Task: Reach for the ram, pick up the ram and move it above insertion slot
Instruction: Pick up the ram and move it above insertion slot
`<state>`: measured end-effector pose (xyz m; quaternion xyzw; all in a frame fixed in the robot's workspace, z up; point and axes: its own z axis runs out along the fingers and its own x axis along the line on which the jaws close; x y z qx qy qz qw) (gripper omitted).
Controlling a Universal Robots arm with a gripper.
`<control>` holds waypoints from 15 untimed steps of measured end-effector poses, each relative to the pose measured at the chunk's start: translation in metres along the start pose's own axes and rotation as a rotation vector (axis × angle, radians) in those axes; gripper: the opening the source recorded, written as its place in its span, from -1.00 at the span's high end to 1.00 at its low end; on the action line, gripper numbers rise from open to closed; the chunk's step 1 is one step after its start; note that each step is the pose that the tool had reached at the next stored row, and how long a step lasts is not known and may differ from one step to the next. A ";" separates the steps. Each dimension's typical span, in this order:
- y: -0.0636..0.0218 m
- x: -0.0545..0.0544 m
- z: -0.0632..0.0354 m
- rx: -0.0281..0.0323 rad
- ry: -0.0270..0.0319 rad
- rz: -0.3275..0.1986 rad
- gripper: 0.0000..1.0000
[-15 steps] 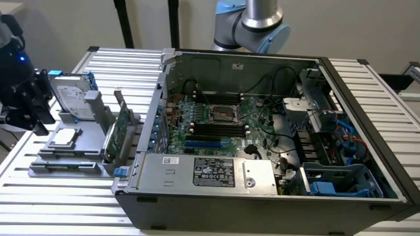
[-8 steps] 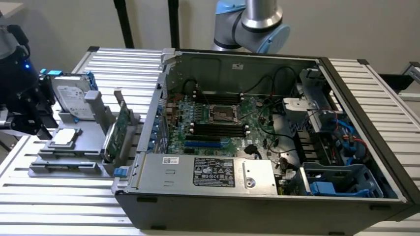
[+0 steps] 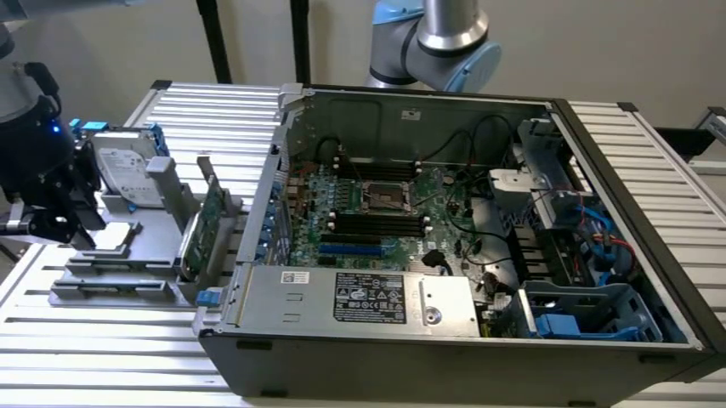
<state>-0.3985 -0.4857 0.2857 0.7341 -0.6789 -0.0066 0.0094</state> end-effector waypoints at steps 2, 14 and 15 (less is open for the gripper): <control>-0.0001 0.000 0.0037 0.0000 0.0000 0.000 0.27; -0.0002 0.005 0.0254 -0.0001 0.0001 0.000 0.27; -0.0001 0.006 0.0272 -0.0001 0.0001 0.000 0.27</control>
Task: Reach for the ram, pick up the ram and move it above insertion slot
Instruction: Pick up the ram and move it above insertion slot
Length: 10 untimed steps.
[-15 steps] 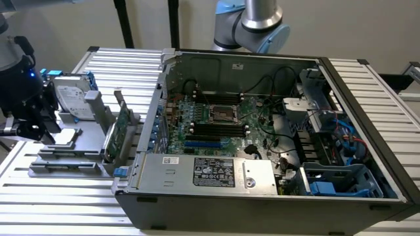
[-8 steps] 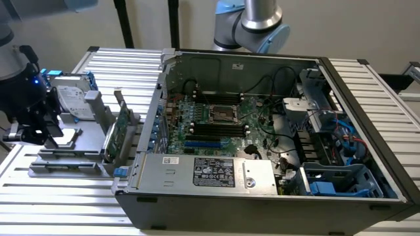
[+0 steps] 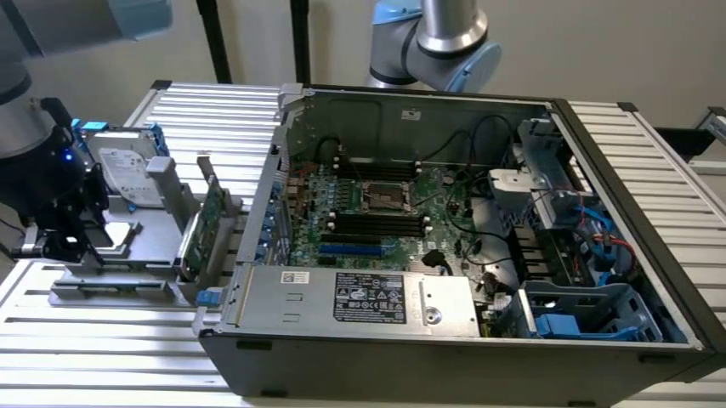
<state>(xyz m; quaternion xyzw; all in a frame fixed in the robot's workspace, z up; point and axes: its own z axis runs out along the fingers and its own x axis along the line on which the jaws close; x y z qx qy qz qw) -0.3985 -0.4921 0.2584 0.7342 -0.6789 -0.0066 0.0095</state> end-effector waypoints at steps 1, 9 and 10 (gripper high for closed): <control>0.0001 0.002 0.0019 0.0000 0.0000 0.000 0.27; 0.0005 0.010 0.0165 0.0000 0.0000 0.000 0.27; 0.0005 0.010 0.0183 0.0000 0.0000 0.000 0.27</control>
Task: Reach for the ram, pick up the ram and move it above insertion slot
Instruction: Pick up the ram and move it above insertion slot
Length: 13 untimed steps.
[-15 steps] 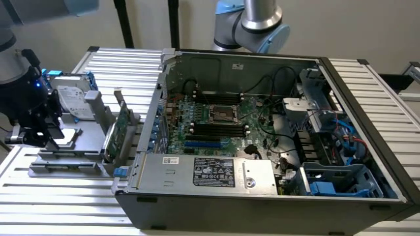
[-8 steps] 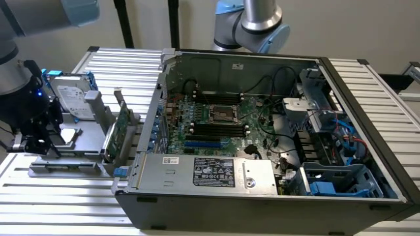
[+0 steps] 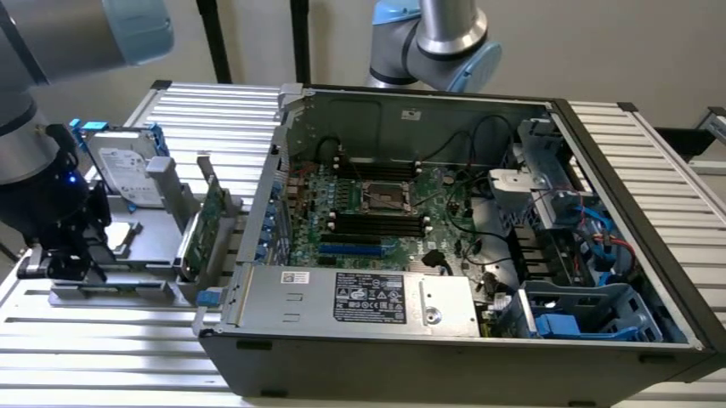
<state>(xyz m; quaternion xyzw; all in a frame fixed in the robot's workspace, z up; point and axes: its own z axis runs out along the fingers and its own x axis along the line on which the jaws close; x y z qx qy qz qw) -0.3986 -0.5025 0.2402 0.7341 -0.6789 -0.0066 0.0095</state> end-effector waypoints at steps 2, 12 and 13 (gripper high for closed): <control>-0.0002 0.000 0.0036 0.0001 -0.0001 0.000 0.27; -0.0006 0.000 0.0218 0.0001 0.0000 0.000 0.27; -0.0006 0.000 0.0237 0.0001 0.0000 0.000 0.27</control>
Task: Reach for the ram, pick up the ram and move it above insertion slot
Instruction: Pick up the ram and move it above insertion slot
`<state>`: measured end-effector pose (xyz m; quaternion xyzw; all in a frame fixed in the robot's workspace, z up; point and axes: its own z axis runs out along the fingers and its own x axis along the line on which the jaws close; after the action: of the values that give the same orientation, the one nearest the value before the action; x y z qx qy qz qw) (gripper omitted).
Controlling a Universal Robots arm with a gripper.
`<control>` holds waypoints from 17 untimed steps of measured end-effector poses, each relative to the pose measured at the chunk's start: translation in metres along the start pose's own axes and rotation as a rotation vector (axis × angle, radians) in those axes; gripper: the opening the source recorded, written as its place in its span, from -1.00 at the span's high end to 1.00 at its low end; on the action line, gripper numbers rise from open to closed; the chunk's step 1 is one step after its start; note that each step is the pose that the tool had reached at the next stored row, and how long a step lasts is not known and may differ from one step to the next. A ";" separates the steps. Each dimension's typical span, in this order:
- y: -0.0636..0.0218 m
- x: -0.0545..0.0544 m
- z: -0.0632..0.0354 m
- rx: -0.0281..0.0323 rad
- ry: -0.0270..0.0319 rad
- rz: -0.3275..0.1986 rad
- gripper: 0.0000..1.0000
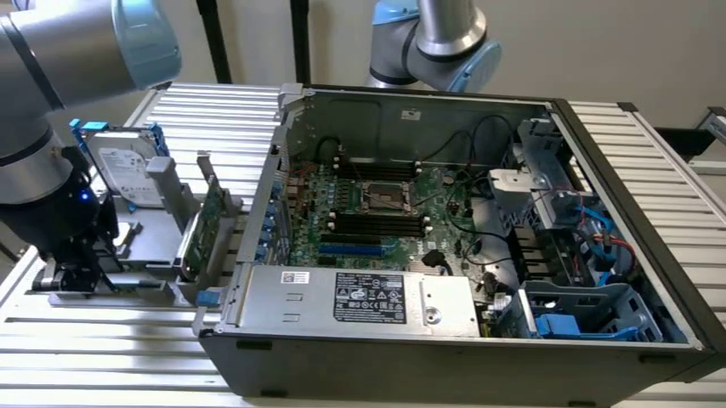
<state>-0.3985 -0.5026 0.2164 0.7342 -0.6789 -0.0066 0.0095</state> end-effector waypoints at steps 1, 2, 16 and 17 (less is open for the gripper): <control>0.0000 0.000 0.0018 0.0000 0.0000 0.000 0.27; -0.0001 0.000 0.0035 -0.0001 0.0001 0.000 0.27; 0.0009 -0.005 0.0151 -0.0001 -0.0001 0.000 0.27; 0.0010 -0.005 0.0154 -0.0003 0.0001 0.000 0.27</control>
<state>-0.4002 -0.4976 0.2010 0.7342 -0.6788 -0.0067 0.0096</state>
